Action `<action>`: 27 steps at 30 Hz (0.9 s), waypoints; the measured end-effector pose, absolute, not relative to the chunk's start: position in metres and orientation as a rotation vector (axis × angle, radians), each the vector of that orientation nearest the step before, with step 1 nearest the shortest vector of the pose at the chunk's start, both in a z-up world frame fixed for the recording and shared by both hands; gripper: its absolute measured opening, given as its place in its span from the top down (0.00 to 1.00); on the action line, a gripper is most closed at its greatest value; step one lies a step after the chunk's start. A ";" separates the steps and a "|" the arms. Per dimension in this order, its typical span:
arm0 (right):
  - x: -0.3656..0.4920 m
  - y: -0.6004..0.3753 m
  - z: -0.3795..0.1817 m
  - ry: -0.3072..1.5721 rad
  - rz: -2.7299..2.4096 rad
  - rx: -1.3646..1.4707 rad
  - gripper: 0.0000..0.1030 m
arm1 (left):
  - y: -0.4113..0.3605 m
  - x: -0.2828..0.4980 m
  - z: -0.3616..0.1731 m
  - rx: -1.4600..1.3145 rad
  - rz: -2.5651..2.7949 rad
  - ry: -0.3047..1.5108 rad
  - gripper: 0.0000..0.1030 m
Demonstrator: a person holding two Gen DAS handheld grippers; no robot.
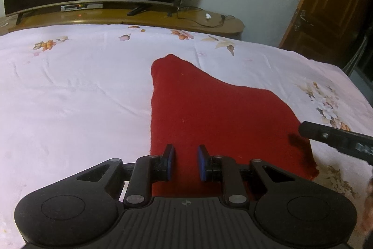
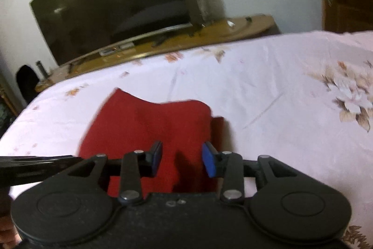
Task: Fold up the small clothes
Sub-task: 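Open the right tool and withdraw it from the folded sweater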
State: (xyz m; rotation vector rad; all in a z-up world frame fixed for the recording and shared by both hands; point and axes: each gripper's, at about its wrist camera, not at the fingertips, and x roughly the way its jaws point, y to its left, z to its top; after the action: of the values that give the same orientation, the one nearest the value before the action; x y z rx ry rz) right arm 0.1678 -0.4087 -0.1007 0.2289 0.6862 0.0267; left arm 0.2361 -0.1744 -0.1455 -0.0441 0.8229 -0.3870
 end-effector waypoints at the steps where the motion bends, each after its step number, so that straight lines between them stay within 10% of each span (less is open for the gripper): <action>1: 0.165 -0.404 -0.096 0.679 0.052 0.222 0.64 | -0.175 0.235 -0.143 -0.036 -0.384 0.820 0.80; 27: 0.128 -0.372 -0.119 0.797 0.112 0.199 0.64 | -0.181 0.182 -0.143 0.082 -0.415 0.821 0.79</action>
State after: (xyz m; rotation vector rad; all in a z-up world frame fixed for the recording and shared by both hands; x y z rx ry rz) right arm 0.1281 -0.3717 -0.1195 0.1985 0.7969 0.1124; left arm 0.1823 -0.1808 -0.1432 0.0823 0.8211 -0.4154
